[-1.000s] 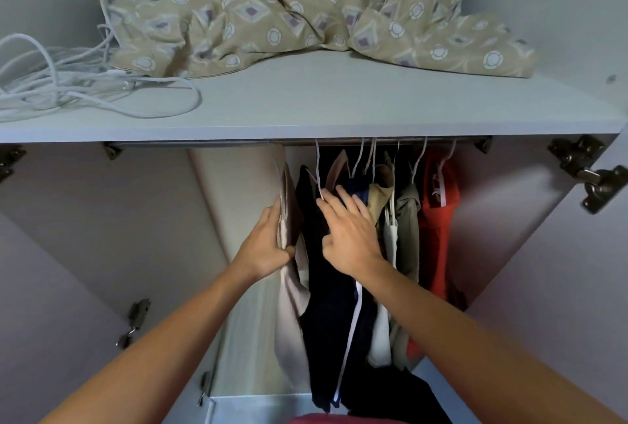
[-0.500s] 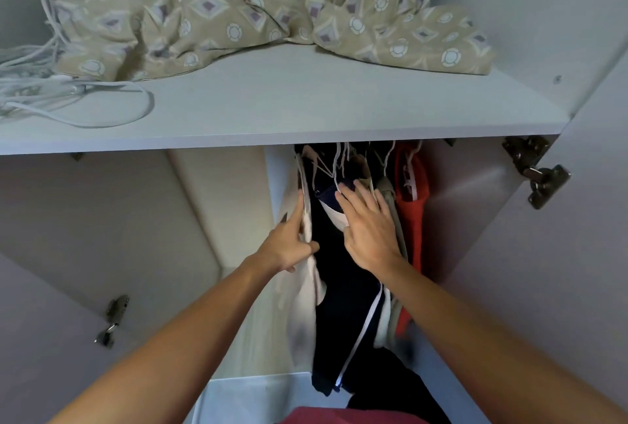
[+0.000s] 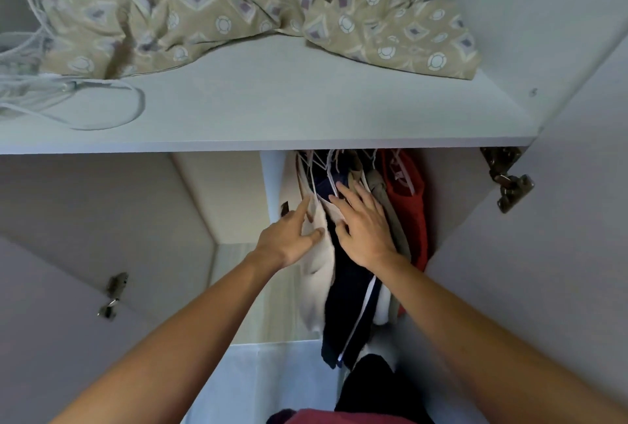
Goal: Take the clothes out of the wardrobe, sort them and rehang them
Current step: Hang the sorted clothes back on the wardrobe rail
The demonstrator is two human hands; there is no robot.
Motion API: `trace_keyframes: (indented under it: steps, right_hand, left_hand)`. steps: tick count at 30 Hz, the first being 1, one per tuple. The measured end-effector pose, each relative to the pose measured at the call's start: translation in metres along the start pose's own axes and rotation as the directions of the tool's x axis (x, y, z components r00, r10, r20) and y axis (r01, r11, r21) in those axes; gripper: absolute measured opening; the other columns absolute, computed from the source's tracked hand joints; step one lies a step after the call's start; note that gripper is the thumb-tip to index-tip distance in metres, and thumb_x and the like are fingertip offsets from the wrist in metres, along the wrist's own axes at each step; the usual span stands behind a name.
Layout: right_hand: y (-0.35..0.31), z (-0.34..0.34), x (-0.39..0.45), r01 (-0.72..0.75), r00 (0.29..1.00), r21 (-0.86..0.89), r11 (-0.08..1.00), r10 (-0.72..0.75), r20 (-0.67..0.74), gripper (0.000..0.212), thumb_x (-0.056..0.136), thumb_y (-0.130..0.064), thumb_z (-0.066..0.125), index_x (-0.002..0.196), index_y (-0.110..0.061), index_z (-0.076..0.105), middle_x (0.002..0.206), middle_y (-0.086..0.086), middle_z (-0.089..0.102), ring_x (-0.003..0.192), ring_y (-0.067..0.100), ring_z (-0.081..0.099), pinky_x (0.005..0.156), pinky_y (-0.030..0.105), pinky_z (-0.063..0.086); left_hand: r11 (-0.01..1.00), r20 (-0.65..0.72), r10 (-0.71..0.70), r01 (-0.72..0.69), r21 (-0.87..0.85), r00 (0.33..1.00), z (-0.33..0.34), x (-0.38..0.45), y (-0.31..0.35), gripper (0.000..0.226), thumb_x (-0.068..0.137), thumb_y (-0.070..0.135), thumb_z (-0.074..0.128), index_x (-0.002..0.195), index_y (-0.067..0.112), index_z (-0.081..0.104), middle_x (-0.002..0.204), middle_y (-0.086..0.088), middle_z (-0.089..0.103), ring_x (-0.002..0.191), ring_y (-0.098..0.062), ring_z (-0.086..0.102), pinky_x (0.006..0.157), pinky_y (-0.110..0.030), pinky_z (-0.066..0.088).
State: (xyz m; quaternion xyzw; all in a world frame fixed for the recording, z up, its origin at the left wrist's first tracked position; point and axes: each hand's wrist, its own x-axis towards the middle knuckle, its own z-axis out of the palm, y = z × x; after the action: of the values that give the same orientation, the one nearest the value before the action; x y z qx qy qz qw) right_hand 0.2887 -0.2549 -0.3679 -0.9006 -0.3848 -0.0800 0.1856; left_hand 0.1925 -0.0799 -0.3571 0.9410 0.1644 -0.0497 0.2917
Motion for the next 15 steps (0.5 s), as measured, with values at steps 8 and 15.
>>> trace_keyframes:
  steps: [8,15]
  right_hand:
    - [-0.108,-0.011,-0.017,0.032,0.999,0.110,0.993,-0.036,0.034,0.056,0.097,-0.038,0.049,0.149,-0.021,0.054,0.163,0.002,0.041,0.156,0.024,0.025,0.126,0.050,0.024]
    - [-0.221,0.020,-0.033,0.164,0.975,0.227,0.960,-0.193,0.112,0.055,0.093,-0.041,0.056,0.145,-0.026,0.054,0.155,-0.005,0.045,0.147,0.020,0.036,0.121,0.043,0.032]
  left_hand:
    - [0.973,-0.178,-0.105,0.138,0.185,0.978,-0.062,-0.119,-0.070,0.073,0.104,0.053,0.042,0.167,0.036,0.009,0.150,0.000,0.048,0.138,-0.025,0.045,0.098,-0.044,0.050]
    - [0.908,-0.341,-0.237,0.332,0.256,0.910,-0.090,-0.229,-0.148,0.077,0.094,0.057,0.036,0.166,0.032,0.022,0.150,0.002,0.048,0.136,-0.024,0.044,0.102,-0.046,0.045]
